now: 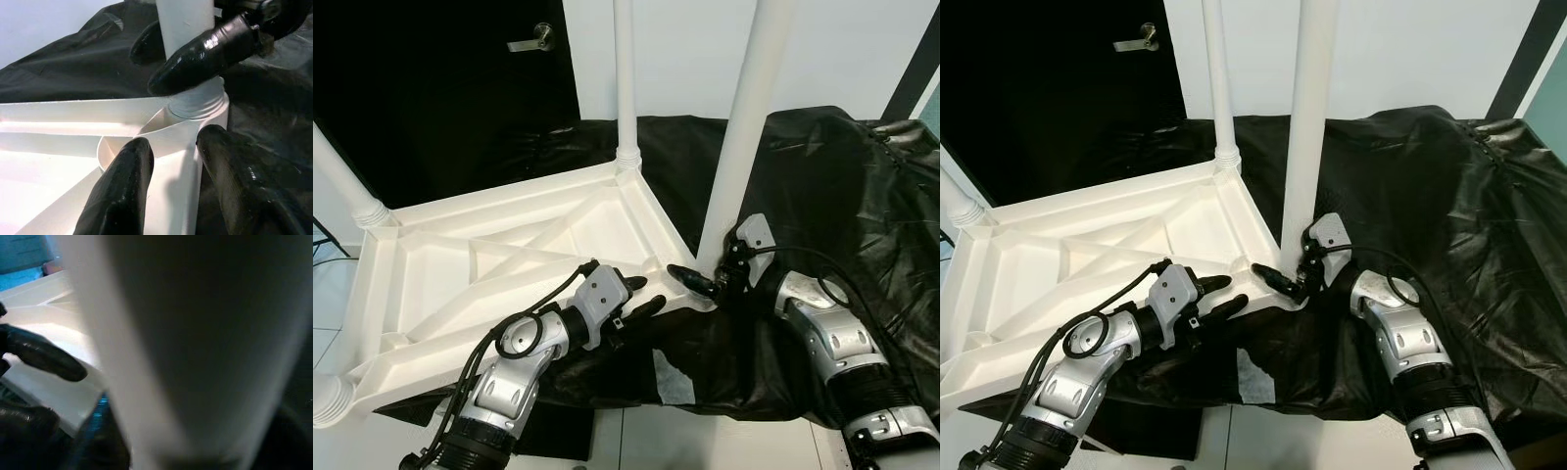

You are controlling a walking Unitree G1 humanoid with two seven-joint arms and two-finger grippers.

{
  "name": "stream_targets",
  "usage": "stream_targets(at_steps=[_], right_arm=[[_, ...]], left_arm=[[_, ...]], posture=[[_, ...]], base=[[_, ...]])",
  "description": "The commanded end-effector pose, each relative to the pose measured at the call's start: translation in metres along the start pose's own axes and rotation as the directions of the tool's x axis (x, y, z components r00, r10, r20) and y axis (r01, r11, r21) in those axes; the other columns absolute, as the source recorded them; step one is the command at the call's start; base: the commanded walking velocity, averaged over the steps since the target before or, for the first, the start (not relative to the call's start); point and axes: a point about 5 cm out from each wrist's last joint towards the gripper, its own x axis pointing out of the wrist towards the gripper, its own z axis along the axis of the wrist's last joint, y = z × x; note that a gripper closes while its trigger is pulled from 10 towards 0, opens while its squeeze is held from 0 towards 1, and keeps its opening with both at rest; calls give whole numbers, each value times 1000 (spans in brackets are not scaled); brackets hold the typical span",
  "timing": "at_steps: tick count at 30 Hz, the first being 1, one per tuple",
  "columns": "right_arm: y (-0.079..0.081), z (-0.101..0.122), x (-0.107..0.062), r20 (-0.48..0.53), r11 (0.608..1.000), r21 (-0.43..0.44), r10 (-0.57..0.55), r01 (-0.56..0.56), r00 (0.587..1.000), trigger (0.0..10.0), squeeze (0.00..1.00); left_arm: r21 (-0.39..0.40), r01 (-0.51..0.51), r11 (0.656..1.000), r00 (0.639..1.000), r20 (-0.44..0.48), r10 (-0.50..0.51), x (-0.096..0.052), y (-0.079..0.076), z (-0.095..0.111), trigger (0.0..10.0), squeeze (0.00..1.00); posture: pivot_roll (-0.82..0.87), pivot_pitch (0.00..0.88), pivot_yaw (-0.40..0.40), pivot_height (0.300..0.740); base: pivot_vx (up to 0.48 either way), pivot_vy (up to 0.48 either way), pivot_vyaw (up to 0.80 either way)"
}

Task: Building children table

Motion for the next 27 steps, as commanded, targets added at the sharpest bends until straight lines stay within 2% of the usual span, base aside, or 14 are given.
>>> stream_targets(at_steps=[1,8,9,11,12,14,16,20,21,23,24,25,26,27], right_arm=[[5,-9,1,-31,999,24,46,-45,998,0,0],[-1,-20,-7,-75,996,84,-37,43,996,0,0],[-2,-21,-8,-76,992,97,-75,82,994,9255,0],[-2,-21,-8,-76,992,97,-75,82,994,9255,0],[-1,-22,-8,-82,987,100,-118,126,990,10000,0],[-1,-26,-8,-109,975,93,-191,201,975,10000,0],[3,-32,-7,-151,932,83,-338,352,929,10000,0],[9,-37,-5,-192,863,102,-470,494,862,10000,0],[9,-37,-5,-192,863,102,-470,494,862,10000,0],[20,-38,0,-208,778,135,-583,613,786,10000,0],[20,-38,0,-208,778,135,-583,613,786,10000,0],[31,-39,2,-221,694,136,-675,707,704,10000,0],[31,-39,2,-221,694,136,-675,707,704,10000,0],[35,-39,3,-224,647,133,-719,751,659,10000,0]], left_arm=[[5,-32,999,999,-12,33,-2,-1,-2,10000,0],[3,-22,1000,1000,-15,22,-3,-4,-3,10000,0],[2,-17,1000,1000,-17,17,-4,-5,-3,10000,0],[2,-17,1000,1000,-17,17,-4,-5,-3,10000,0],[0,-13,1000,1000,-18,13,-4,-7,-4,10000,0],[-3,-7,1000,1000,-20,7,-4,-9,-5,10000,0],[-10,0,1000,1000,-21,0,-4,-12,-6,10000,0],[-13,4,1000,1000,-20,-4,-4,-14,-6,10000,0],[-13,4,1000,1000,-20,-4,-4,-14,-6,10000,0],[-15,5,1000,1000,-19,-6,-4,-15,-6,10000,0],[-15,5,1000,1000,-19,-6,-4,-15,-6,10000,0],[-15,6,1000,1000,-20,-6,-4,-15,-6,10000,0],[-15,6,1000,1000,-20,-6,-4,-15,-6,10000,0],[-15,6,1000,1000,-21,-7,-4,-15,-6,10000,0]], posture=[[-13,0,18,740],[-21,0,18,740],[-22,0,17,740],[-22,0,17,740],[-24,0,16,740],[-28,0,13,740],[-30,0,8,740],[-29,0,5,740],[-29,0,5,740],[-25,0,-2,740],[-25,0,-2,740],[-23,0,-4,740],[-23,0,-4,740],[-19,0,-8,740]], base=[[0,0,0],[0,0,0],[0,0,0],[0,0,0],[0,0,0],[0,0,0],[0,0,0],[0,0,0],[0,0,0],[0,0,0],[0,0,0],[0,0,0],[0,0,0],[0,0,0]])
